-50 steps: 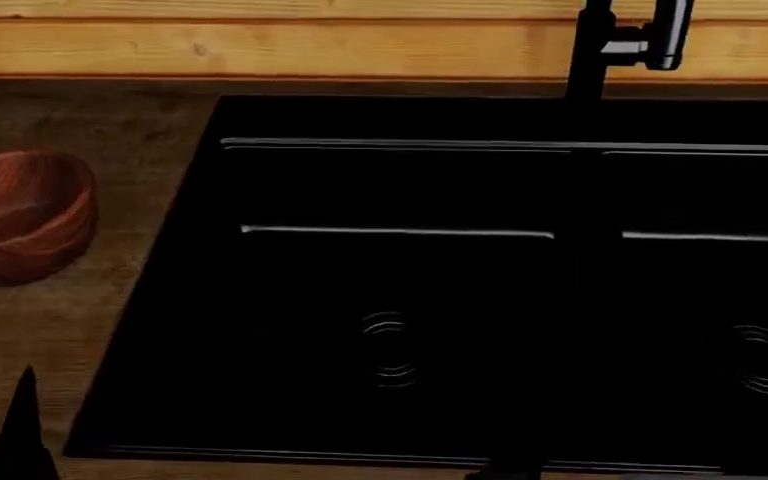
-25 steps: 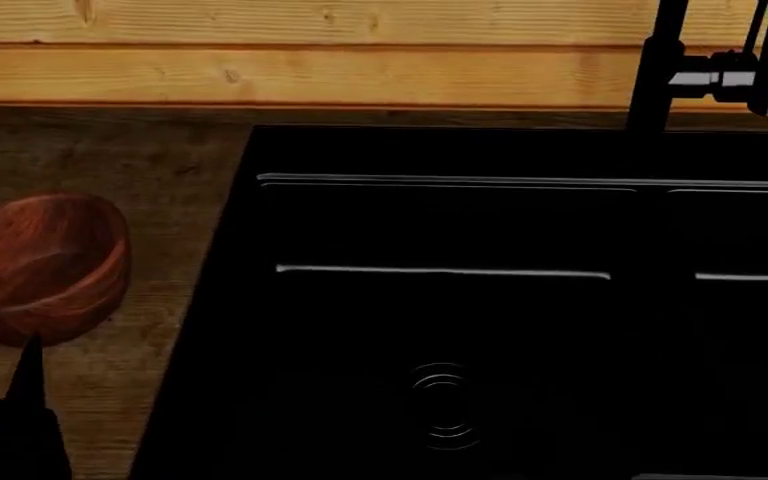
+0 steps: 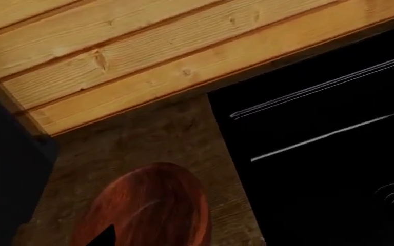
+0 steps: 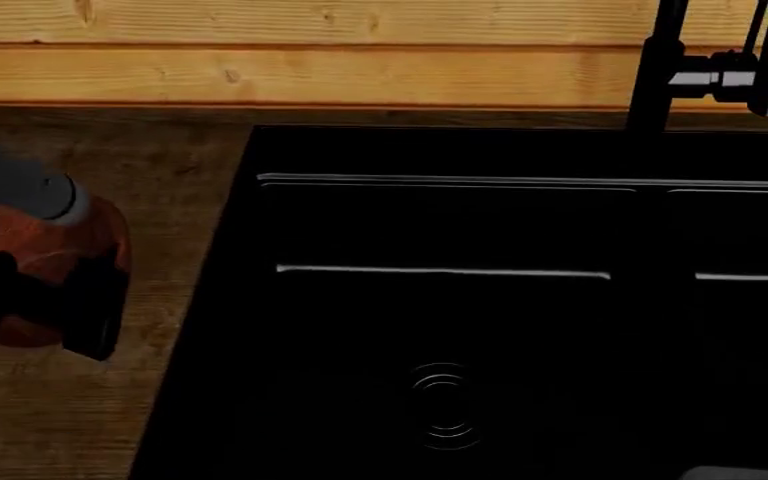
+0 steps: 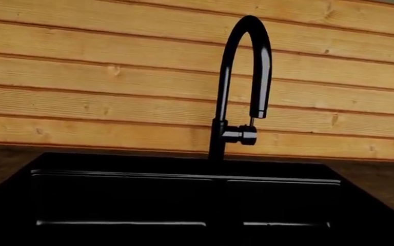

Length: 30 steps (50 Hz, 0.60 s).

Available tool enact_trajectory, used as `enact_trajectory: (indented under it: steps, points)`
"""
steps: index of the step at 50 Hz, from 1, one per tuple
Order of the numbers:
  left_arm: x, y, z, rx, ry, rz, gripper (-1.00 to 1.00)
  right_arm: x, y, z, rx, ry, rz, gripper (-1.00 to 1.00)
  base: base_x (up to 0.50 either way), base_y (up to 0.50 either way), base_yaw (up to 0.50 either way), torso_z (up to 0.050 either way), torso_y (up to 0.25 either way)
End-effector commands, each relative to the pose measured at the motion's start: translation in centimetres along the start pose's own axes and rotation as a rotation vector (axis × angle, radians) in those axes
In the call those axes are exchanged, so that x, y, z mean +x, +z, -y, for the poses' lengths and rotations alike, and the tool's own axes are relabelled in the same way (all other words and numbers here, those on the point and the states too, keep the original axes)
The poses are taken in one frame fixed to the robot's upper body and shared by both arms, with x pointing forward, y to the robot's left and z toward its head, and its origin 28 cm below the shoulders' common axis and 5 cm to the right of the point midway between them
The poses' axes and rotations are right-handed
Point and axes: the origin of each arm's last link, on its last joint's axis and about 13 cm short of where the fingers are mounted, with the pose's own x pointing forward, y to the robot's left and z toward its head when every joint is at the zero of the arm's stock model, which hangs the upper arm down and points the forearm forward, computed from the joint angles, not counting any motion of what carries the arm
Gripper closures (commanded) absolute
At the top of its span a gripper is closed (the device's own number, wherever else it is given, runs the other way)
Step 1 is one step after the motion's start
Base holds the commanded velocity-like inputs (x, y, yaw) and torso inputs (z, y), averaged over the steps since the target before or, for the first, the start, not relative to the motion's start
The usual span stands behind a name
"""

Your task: Stack the bowls from largest to smallest.

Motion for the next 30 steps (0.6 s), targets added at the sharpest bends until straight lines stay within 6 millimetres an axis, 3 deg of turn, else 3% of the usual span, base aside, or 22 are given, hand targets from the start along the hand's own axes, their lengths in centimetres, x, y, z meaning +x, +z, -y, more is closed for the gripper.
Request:
enact_trajectory:
  steps: [1,11,30]
  points:
    - [2.9,1.6,-1.7,0.022,-0.095,-0.166,-1.0,0.2,0.3,0.6,0.032,-0.027,0.015,-1.0,0.0,0.0,0.0,0.0,0.0]
    - [4.8,2.1,-1.4,0.066,-0.149,-0.247,-1.0,0.2,0.3,0.6,0.035,-0.031,0.012,-1.0,0.0,0.0,0.0,0.0,0.0]
    - [7.4,-0.3,-2.0,0.012,-0.163,-0.364,-1.0,0.2,0.2,0.8,0.035,-0.036,0.011,-1.0,0.0,0.0,0.0,0.0,0.0]
